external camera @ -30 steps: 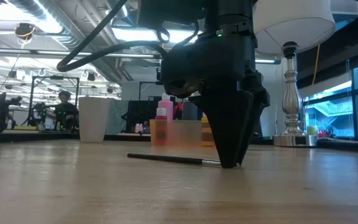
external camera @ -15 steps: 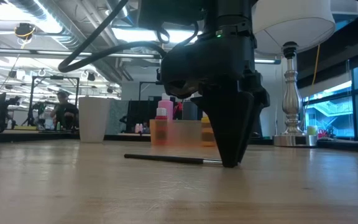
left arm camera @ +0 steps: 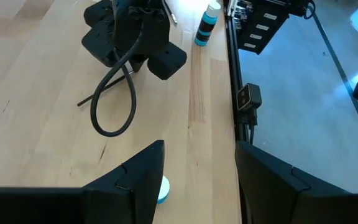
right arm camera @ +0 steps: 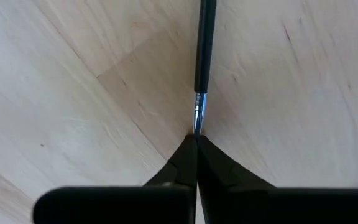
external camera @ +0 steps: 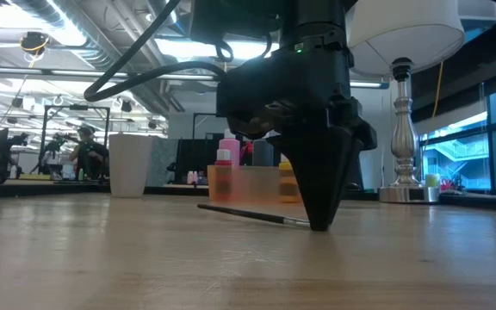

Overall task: Pick & Place Paint Supplies
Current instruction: Put the silver paint brush into the white cup

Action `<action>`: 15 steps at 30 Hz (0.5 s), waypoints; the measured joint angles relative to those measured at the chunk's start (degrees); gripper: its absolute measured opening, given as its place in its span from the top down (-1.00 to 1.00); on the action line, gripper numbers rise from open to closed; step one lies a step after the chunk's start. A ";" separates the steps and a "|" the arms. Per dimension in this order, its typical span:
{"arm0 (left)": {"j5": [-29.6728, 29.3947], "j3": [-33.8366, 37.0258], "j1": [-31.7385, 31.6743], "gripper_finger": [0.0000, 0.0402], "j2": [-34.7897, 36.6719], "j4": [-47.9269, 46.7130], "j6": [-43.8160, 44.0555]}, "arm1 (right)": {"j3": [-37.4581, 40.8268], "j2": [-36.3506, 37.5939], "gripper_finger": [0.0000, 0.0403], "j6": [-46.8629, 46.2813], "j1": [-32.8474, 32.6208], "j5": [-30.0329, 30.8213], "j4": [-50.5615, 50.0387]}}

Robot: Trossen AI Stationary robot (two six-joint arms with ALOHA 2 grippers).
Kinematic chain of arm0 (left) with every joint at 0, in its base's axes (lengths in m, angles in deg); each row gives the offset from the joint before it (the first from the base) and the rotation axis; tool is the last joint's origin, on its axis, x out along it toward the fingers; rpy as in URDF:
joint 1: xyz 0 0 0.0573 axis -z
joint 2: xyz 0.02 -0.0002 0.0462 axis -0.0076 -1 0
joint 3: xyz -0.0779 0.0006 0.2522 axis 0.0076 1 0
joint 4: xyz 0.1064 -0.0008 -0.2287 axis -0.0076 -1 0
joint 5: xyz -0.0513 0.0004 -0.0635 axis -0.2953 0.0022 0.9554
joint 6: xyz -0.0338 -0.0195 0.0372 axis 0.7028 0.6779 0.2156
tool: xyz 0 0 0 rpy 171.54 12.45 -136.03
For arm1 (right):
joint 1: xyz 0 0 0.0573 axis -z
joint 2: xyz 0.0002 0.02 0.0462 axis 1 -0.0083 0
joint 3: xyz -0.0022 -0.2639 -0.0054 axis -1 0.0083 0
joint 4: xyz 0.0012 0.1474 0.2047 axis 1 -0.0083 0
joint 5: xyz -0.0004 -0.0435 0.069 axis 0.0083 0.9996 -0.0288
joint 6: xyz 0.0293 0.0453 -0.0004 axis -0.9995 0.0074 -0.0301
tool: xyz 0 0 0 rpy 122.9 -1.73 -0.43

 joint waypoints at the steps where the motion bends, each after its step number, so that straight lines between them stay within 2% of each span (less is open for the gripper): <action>1: -0.02 0.00 0.00 0.04 -0.02 0.00 -0.02 | 0.00 -0.01 0.99 -0.40 0.00 0.01 0.04; 7: 0.02 0.00 0.00 0.04 -0.02 -0.03 -0.20 | -1.96 -0.30 0.99 -1.45 -0.51 1.18 -1.59; 10: -0.02 0.00 0.00 0.04 -0.02 -0.19 -0.65 | -5.34 -1.01 1.00 -1.24 -1.65 4.48 -4.90; 15: -0.16 -0.02 0.00 0.04 -0.02 -0.50 -3.36 | -12.16 -1.01 1.00 -1.06 -2.82 4.11 -9.35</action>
